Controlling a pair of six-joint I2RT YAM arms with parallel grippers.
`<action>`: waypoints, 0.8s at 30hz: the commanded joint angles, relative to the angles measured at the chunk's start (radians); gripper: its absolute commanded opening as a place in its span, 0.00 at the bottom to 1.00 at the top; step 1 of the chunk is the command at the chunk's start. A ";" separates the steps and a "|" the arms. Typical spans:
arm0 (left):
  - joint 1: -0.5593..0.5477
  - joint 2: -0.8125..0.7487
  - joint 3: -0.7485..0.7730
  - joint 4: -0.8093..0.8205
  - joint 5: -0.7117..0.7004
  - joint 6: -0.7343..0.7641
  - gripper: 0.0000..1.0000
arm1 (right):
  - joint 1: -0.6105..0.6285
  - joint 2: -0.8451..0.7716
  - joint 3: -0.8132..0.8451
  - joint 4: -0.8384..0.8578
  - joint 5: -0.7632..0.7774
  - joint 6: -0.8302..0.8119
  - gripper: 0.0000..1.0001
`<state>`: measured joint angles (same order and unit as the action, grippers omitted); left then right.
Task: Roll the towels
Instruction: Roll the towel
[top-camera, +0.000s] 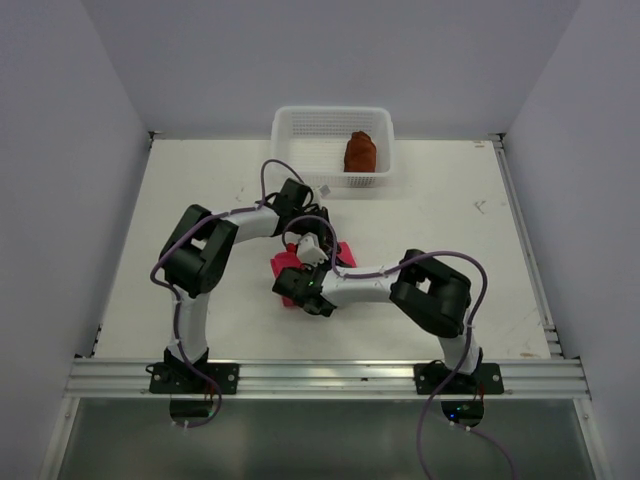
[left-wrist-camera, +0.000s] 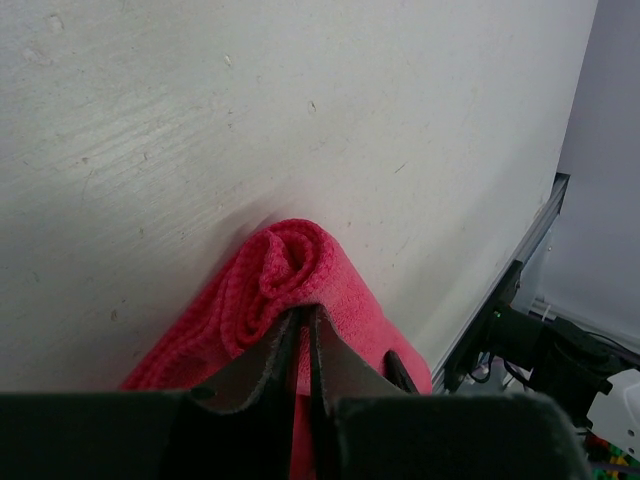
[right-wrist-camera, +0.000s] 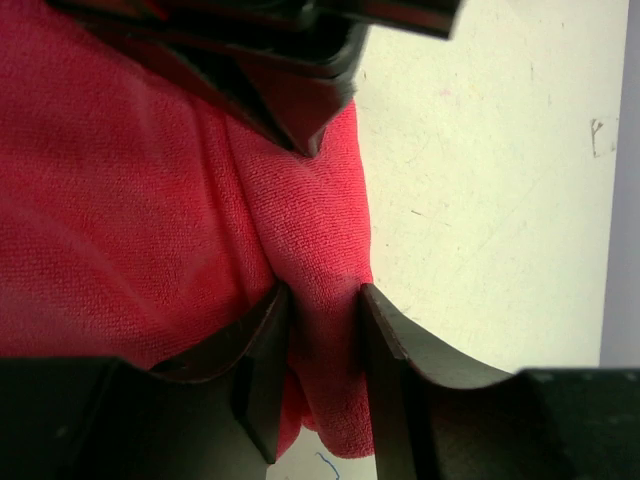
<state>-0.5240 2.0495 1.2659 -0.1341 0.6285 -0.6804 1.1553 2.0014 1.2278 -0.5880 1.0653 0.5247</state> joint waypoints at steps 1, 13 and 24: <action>0.002 0.043 -0.026 -0.038 -0.061 0.019 0.13 | -0.019 -0.078 -0.016 0.024 0.058 0.126 0.39; 0.002 0.035 -0.023 -0.038 -0.066 0.024 0.12 | -0.031 -0.165 -0.031 0.005 0.015 0.179 0.48; 0.004 0.040 -0.023 -0.039 -0.066 0.025 0.12 | -0.031 -0.404 -0.201 0.073 -0.111 0.241 0.49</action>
<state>-0.5243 2.0502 1.2652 -0.1299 0.6247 -0.6800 1.1309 1.6794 1.0645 -0.5659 0.9867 0.7124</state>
